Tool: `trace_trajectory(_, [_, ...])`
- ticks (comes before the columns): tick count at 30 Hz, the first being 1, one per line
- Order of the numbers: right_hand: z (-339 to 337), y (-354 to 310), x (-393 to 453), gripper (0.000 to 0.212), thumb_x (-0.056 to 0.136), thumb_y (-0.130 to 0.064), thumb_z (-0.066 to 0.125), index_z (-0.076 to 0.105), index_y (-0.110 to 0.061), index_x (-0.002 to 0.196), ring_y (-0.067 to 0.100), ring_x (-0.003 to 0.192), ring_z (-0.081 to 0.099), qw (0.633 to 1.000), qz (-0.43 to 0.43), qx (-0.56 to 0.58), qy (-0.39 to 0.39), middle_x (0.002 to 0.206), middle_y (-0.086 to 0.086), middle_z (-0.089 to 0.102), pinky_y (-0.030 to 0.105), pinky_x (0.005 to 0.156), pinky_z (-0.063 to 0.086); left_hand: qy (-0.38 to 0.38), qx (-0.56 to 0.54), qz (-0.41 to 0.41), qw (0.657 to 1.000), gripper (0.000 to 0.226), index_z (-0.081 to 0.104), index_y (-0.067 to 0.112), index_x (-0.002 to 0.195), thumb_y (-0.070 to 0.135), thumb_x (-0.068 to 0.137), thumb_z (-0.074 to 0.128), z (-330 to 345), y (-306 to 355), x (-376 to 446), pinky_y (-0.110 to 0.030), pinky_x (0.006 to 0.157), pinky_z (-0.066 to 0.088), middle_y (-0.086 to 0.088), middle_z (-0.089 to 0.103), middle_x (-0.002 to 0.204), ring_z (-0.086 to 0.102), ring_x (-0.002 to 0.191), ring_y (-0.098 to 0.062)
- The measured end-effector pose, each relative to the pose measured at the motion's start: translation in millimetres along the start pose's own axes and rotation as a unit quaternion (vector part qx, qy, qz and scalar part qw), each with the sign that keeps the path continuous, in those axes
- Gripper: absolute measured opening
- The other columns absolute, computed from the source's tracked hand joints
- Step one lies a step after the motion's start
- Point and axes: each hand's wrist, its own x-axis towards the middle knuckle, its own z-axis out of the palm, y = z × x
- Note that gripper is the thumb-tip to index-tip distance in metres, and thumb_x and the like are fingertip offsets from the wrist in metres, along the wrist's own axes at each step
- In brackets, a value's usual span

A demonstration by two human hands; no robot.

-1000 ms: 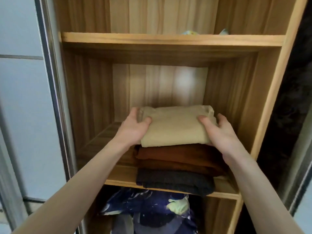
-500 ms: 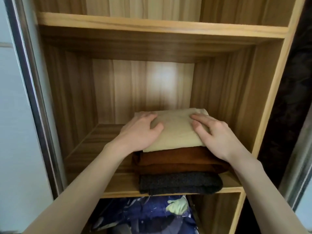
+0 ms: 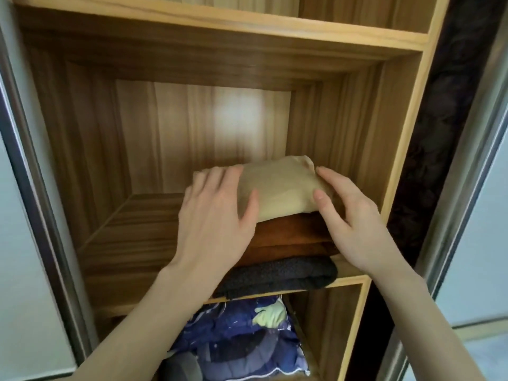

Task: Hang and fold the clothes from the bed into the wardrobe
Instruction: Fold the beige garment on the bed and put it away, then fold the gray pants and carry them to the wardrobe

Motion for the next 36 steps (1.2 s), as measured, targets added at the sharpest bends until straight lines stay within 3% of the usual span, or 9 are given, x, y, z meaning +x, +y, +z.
trace_trajectory(3, [-16,-5,-41,0.050,0.109,-0.043,0.045,0.040,-0.028,0.157,-0.007,0.142,0.039,1.000,-0.010,-0.024,0.011,0.154,-0.016,0.048,0.013,0.116,0.032,0.047,-0.040,0.046,0.997,0.043,0.062,0.012,0.136,0.038,0.103,0.050,2,17,-30,-0.036,0.099,0.047,-0.003,0.064,0.128,0.054,0.122,-0.020])
trace_trajectory(6, [-29,-2,-86,0.054,0.108,-0.046,0.045,0.042,-0.022,0.157,0.004,0.149,0.037,0.987,-0.023,-0.155,0.019,0.157,-0.008,0.047,0.027,0.121,0.033,0.052,-0.052,0.103,0.992,0.040,0.065,0.008,0.134,0.032,0.103,0.055,15,37,-61,-0.037,0.100,0.048,-0.006,0.064,0.132,0.058,0.121,-0.024])
trace_trajectory(10, [-50,12,-154,0.057,0.104,-0.046,0.053,0.049,-0.016,0.153,0.014,0.150,0.038,0.970,0.020,-0.238,0.045,0.157,-0.003,0.049,0.039,0.123,0.033,-0.010,-0.122,0.149,0.981,0.042,0.066,0.008,0.134,0.034,0.104,0.053,49,63,-95,-0.041,0.105,0.051,-0.007,0.065,0.135,0.059,0.126,-0.025])
trace_trajectory(17, [-96,52,-257,0.061,0.100,-0.050,0.051,0.052,-0.015,0.150,0.018,0.149,0.042,0.906,0.197,-0.346,0.142,0.154,-0.001,0.052,0.047,0.121,0.034,-0.107,-0.255,0.192,0.942,0.042,0.065,0.010,0.135,0.033,0.102,0.057,118,139,-139,-0.038,0.108,0.049,-0.002,0.063,0.137,0.060,0.128,-0.022])
trace_trajectory(20, [-114,68,-285,0.065,0.101,-0.055,0.046,0.051,-0.014,0.151,0.018,0.149,0.040,0.875,0.259,-0.387,0.135,0.155,0.002,0.051,0.043,0.124,0.027,-0.140,-0.286,0.222,0.922,0.046,0.063,0.012,0.137,0.040,0.103,0.050,144,179,-155,-0.032,0.112,0.044,-0.002,0.063,0.139,0.059,0.131,-0.021])
trace_trajectory(26, [-159,95,-332,0.066,0.102,-0.056,0.046,0.043,-0.017,0.156,0.015,0.155,0.030,0.820,0.358,-0.434,0.105,0.160,-0.001,0.045,0.045,0.127,0.023,-0.182,-0.314,0.269,0.892,0.050,0.059,0.009,0.143,0.040,0.105,0.049,198,254,-174,-0.045,0.112,0.048,-0.008,0.060,0.145,0.056,0.137,-0.029])
trace_trajectory(32, [-211,131,-358,0.069,0.104,-0.062,0.039,0.034,-0.022,0.160,0.011,0.156,0.023,0.777,0.408,-0.467,0.107,0.164,-0.004,0.038,0.042,0.129,0.019,-0.208,-0.337,0.306,0.866,0.050,0.060,0.011,0.141,0.042,0.105,0.046,240,327,-176,-0.048,0.110,0.051,-0.007,0.062,0.143,0.056,0.135,-0.029])
trace_trajectory(36, [-249,164,-369,0.069,0.104,-0.061,0.037,0.037,-0.020,0.159,0.011,0.156,0.025,0.757,0.424,-0.481,0.128,0.163,-0.004,0.040,0.039,0.129,0.017,-0.221,-0.375,0.308,0.846,0.049,0.060,0.015,0.140,0.044,0.104,0.044,270,388,-177,-0.040,0.108,0.051,-0.003,0.062,0.143,0.057,0.134,-0.023])
